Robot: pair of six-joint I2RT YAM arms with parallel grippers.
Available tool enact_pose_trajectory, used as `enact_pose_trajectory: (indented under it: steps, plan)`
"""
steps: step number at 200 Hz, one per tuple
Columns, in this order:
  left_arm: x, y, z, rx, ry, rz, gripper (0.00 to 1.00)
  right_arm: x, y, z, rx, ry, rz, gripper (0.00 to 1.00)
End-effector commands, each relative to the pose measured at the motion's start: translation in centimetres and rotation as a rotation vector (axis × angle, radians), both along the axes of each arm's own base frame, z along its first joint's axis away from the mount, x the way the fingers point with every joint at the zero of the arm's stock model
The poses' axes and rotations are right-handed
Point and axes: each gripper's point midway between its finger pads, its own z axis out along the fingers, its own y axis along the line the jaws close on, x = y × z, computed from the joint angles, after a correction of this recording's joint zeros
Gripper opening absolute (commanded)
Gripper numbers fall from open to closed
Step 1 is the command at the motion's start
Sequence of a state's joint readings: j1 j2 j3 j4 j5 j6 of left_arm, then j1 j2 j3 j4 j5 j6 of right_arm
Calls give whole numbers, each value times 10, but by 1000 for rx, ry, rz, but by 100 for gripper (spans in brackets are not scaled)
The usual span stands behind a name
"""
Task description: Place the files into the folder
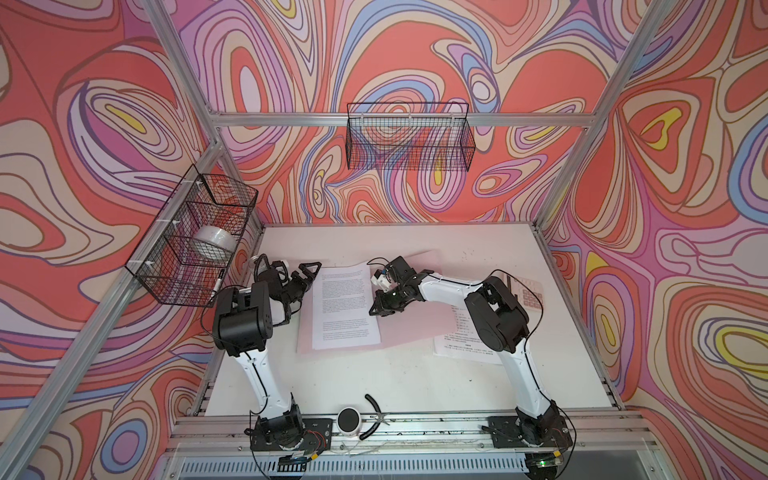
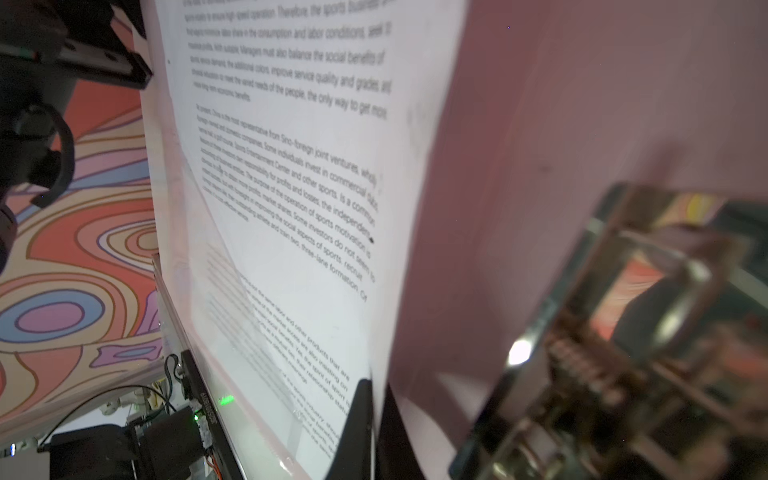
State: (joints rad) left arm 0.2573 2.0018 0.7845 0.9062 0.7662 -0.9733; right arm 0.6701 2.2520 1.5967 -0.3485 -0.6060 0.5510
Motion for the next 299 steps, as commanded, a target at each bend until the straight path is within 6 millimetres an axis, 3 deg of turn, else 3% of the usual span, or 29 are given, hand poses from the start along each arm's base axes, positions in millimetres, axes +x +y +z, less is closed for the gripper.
enact_pose_trajectory:
  steps: [1,56,106,244,299]
  plan:
    - [3,5,2,6,-24,9,97,25,1,25,55,-57,-111,0]
    - [2,5,2,6,-23,11,97,19,4,10,86,15,-185,0]
    - [2,6,1,7,-22,12,97,10,8,8,119,50,-247,0]
    - [2,6,2,4,-27,15,97,-13,46,-3,89,33,-97,0]
    - [2,6,1,6,-25,18,97,-20,42,3,86,31,-101,0]
